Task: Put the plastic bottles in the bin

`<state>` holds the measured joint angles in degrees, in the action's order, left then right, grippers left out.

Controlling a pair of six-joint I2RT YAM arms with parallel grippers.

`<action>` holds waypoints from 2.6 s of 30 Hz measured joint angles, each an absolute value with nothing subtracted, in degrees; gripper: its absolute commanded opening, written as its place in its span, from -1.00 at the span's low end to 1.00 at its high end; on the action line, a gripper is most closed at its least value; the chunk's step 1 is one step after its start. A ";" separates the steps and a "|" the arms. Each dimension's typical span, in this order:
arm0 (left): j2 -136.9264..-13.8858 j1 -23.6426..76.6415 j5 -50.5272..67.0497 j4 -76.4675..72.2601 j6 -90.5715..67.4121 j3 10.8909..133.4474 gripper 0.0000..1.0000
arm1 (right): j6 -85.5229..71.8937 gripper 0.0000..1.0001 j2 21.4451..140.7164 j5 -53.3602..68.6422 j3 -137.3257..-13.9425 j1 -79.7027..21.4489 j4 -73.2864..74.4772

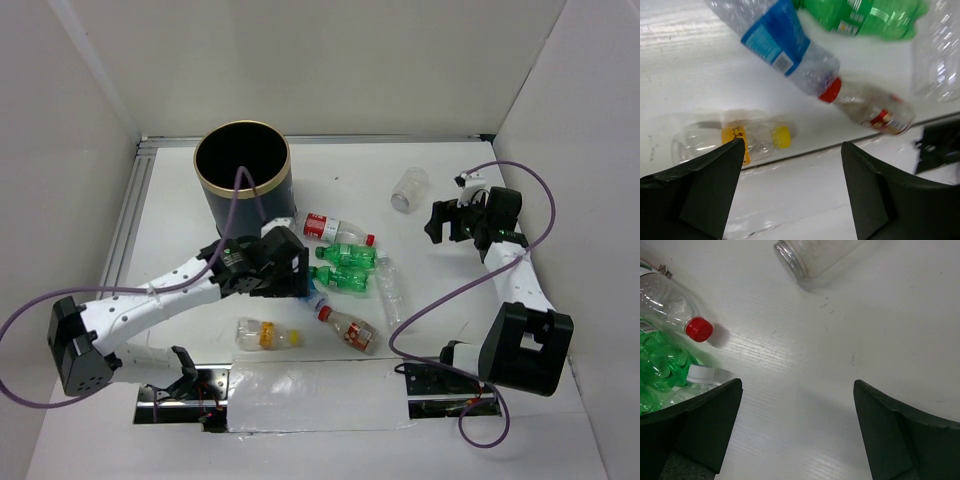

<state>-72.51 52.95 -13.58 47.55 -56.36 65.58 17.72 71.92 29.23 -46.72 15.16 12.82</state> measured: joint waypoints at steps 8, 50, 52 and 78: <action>-74.65 62.17 -14.11 61.76 -81.89 68.23 0.98 | 17.96 0.97 73.23 29.61 -46.72 15.18 12.78; -80.51 44.64 -20.69 29.85 -108.20 41.76 -0.86 | 23.90 0.77 75.37 38.96 -45.89 17.89 18.09; -80.12 44.91 -21.45 30.79 -103.57 42.65 -1.00 | 26.13 0.74 75.40 40.45 -46.63 17.89 20.84; -88.84 24.03 -37.17 16.71 -34.87 96.90 -0.80 | -17.50 0.98 118.45 24.82 -91.18 8.14 21.82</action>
